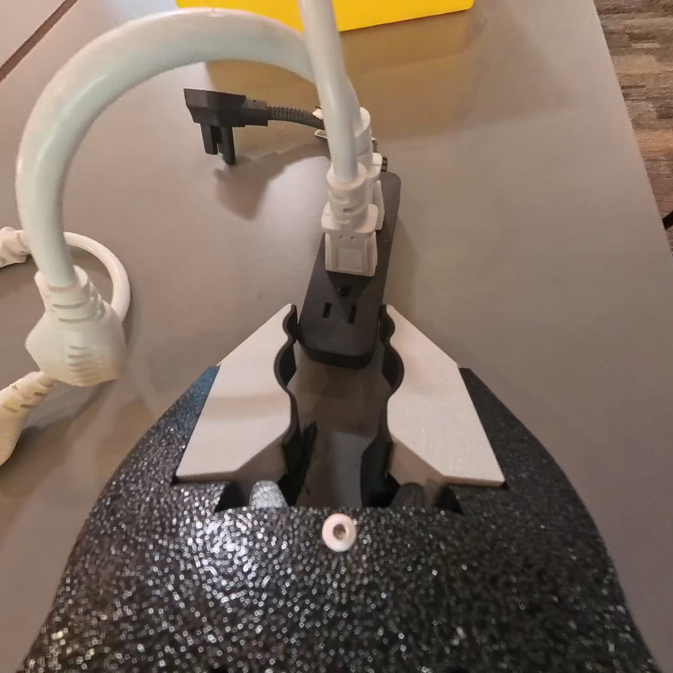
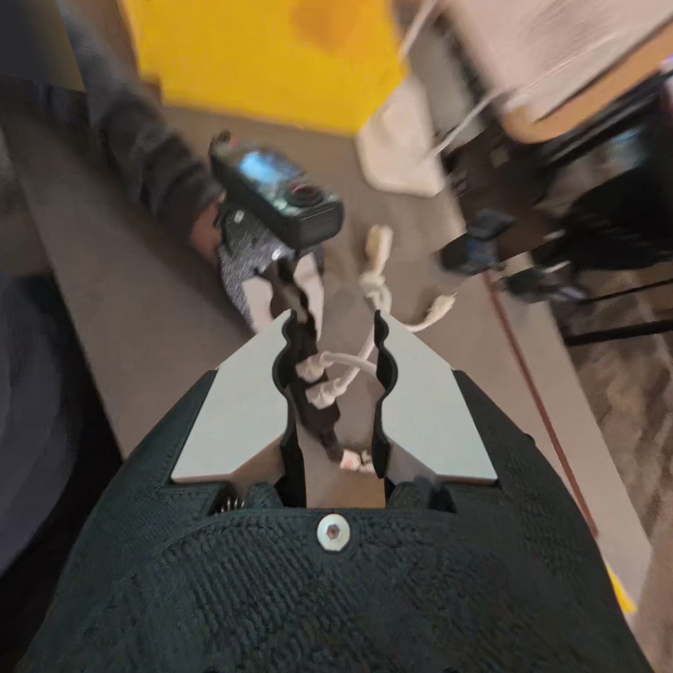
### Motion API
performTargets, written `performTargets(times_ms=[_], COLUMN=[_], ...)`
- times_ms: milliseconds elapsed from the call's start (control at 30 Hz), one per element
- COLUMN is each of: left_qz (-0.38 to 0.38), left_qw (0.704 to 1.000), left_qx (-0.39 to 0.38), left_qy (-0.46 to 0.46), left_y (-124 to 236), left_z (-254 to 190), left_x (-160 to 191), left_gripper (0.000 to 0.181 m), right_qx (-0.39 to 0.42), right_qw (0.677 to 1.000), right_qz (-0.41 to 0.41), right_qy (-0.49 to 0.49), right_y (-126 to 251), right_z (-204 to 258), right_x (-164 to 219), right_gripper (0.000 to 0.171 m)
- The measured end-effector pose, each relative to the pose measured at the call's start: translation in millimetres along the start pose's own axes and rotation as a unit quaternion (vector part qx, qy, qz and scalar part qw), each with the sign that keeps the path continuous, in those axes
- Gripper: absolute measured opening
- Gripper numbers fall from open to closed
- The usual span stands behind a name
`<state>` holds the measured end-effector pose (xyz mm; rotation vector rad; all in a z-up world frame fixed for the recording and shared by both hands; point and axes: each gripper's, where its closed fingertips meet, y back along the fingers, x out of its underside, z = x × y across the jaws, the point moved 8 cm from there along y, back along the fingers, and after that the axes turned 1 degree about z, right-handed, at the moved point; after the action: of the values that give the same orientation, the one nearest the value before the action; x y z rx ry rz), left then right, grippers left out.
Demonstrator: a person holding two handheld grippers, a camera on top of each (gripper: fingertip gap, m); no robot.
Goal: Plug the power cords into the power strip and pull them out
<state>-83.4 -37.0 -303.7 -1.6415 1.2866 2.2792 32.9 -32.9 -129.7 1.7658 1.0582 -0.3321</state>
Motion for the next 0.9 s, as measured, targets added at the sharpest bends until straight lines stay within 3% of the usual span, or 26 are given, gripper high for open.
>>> performTargets(times_ms=[67, 167, 233, 300, 500, 600, 700, 900], left_qz=[0.002, -0.011, -0.045, -0.083, -0.175, -0.251, -0.339, -0.294], left_qw=[1.000, 0.999, 0.996, 0.993, 0.979, 0.954, 0.921, 0.906], left_qx=[-0.004, -0.021, -0.031, -0.046, -0.106, -0.157, -0.172, -0.296], left_qy=[-0.006, -0.043, -0.069, -0.073, 0.001, 0.043, 0.089, 0.070], left_y=[0, 4, 11, 19, 39, 58, 78, 87], left_z=[-1, -7, -12, -14, 6, 23, 41, 82], left_x=[0, 1, -1, -3, -7, -6, -4, 12], left_gripper=[0.044, 0.058, 0.064, 0.070, 0.096, 0.097, 0.104, 0.097], right_qx=[0.108, 0.283, 0.344, 0.362, 0.374, 0.376, 0.380, 0.315], right_qw=[0.985, 0.899, 0.843, 0.824, 0.838, 0.856, 0.848, 0.853], right_qz=[-0.122, -0.299, -0.361, -0.374, -0.362, -0.333, -0.350, -0.382], right_qy=[-0.056, -0.148, -0.200, -0.225, -0.164, -0.120, -0.118, -0.165], right_y=[18, 32, 35, 36, 27, 10, -8, -35], right_z=[7, 8, 2, -10, -62, -99, -127, -124], right_x=[22, 74, 107, 127, 123, 118, 130, 162], right_gripper=[0.043, 0.038, 0.035, 0.036, 0.032, 0.033, 0.033, 0.032])
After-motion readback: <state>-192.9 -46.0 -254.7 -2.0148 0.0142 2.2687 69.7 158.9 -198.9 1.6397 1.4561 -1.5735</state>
